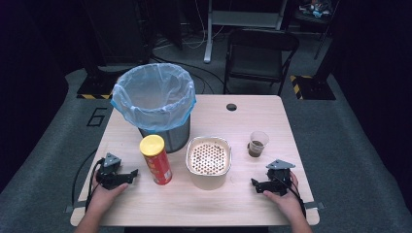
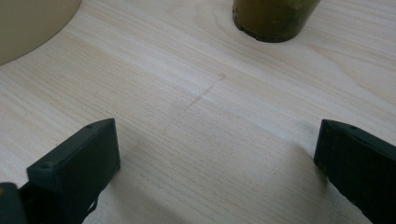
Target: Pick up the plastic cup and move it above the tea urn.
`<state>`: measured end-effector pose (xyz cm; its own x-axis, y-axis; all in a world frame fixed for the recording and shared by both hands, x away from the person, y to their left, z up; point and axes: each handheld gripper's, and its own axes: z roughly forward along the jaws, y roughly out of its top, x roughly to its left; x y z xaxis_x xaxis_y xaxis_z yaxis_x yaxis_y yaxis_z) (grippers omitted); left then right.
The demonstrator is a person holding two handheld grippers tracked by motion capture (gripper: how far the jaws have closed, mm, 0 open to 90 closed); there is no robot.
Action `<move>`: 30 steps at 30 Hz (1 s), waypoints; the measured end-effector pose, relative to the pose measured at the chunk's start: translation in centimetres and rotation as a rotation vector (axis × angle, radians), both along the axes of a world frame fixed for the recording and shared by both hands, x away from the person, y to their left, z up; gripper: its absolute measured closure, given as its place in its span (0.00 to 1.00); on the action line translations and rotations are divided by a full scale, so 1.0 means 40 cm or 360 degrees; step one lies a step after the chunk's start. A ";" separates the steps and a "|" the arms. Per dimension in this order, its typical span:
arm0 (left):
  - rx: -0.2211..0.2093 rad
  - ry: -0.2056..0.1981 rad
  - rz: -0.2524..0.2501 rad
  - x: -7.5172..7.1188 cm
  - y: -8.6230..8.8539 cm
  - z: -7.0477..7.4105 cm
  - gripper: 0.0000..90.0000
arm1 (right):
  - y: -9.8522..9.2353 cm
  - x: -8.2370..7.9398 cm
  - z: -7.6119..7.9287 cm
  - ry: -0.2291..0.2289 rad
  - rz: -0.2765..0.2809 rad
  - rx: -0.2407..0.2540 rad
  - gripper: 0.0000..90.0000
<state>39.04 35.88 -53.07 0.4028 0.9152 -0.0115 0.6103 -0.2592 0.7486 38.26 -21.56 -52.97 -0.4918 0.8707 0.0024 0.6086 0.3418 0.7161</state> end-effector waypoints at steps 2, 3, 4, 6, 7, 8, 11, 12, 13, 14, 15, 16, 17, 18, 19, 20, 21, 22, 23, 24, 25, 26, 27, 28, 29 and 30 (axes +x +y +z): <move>0.0003 0.0005 0.0003 0.001 0.000 0.001 0.16 | -0.001 -0.001 0.001 0.0009 0.0001 0.0002 0.00; 0.0003 0.0005 0.0003 0.001 0.000 0.001 0.16 | -0.001 -0.001 0.001 0.0003 0.0004 -0.0008 0.02; 0.0005 0.0007 0.0003 0.001 0.000 0.001 0.16 | 0.002 -0.005 0.001 -0.0004 -0.0016 0.0013 0.05; 0.0006 0.0002 0.0006 0.000 -0.001 0.000 0.16 | 0.002 -0.009 0.003 -0.0035 -0.0015 0.0027 0.14; 0.0003 0.0002 0.0010 -0.001 -0.001 0.000 0.16 | 0.000 -0.010 0.004 -0.0055 -0.0014 0.0019 0.17; 0.0003 0.0002 0.0010 -0.001 -0.001 0.000 0.16 | 0.000 -0.010 0.004 -0.0055 -0.0014 0.0019 0.17; 0.0004 -0.0004 0.0013 -0.001 -0.001 0.000 0.16 | 0.001 -0.011 0.005 -0.0045 -0.0022 0.0030 0.19; 0.0004 0.0031 0.0006 -0.004 0.000 0.003 0.16 | 0.002 -0.011 0.005 -0.0057 -0.0029 0.0042 0.23; 0.0004 0.0031 0.0006 -0.004 0.000 0.003 0.16 | 0.002 -0.011 0.005 -0.0057 -0.0029 0.0042 0.23; -0.0001 0.0003 0.0013 -0.004 -0.001 0.000 0.16 | 0.004 -0.012 0.007 -0.0068 -0.0041 0.0042 0.29; -0.0001 0.0003 0.0013 -0.004 -0.001 0.000 0.16 | 0.004 -0.012 0.007 -0.0068 -0.0041 0.0042 0.29; -0.0003 -0.0008 0.0017 -0.006 -0.001 -0.001 0.16 | 0.007 -0.014 0.007 -0.0064 -0.0046 0.0048 0.30; -0.0003 -0.0008 0.0017 -0.006 -0.001 -0.001 0.16 | 0.007 -0.014 0.007 -0.0064 -0.0046 0.0048 0.30; -0.0005 0.0000 0.0016 -0.007 -0.001 -0.001 0.16 | 0.008 -0.014 0.008 -0.0066 -0.0048 0.0044 0.31; -0.0003 -0.0002 0.0015 -0.008 -0.001 -0.001 0.16 | 0.008 -0.013 0.010 -0.0055 -0.0043 0.0034 0.33; -0.0002 0.0014 0.0010 -0.010 -0.001 0.000 0.16 | 0.009 -0.013 0.014 -0.0036 -0.0045 0.0028 0.35; 0.0004 0.0001 0.0007 -0.010 0.000 0.000 0.16 | 0.011 -0.013 0.015 -0.0032 -0.0059 0.0026 0.37; 0.0001 0.0006 0.0010 -0.012 0.000 0.000 0.16 | 0.014 -0.013 0.018 -0.0017 -0.0063 0.0017 0.40; 0.0001 0.0006 0.0010 -0.012 0.000 0.000 0.16 | 0.014 -0.013 0.018 -0.0017 -0.0063 0.0017 0.40; 0.0004 0.0023 0.0004 -0.013 0.001 0.002 0.16 | 0.015 -0.013 0.019 -0.0022 -0.0066 0.0012 0.43; 0.0001 0.0014 0.0008 -0.013 0.000 0.001 0.16 | 0.017 -0.015 0.022 -0.0008 -0.0078 0.0015 0.47; 0.0002 0.0003 0.0012 -0.014 0.000 0.000 0.16 | 0.022 -0.020 0.029 0.0024 -0.0088 0.0022 0.51; 0.0002 0.0003 0.0012 -0.014 0.000 0.000 0.16 | 0.022 -0.020 0.029 0.0024 -0.0088 0.0022 0.51; 0.0000 0.0007 0.0011 -0.017 0.000 0.000 0.16 | 0.031 -0.029 0.047 0.0034 -0.0072 0.0059 0.56; 0.0004 0.0001 0.0007 -0.018 0.001 0.000 0.16 | 0.038 -0.035 0.060 0.0013 -0.0082 0.0081 0.58; 0.0007 0.0024 -0.0005 -0.020 0.002 0.002 0.16 | 0.044 -0.039 0.076 -0.0001 -0.0091 0.0098 0.60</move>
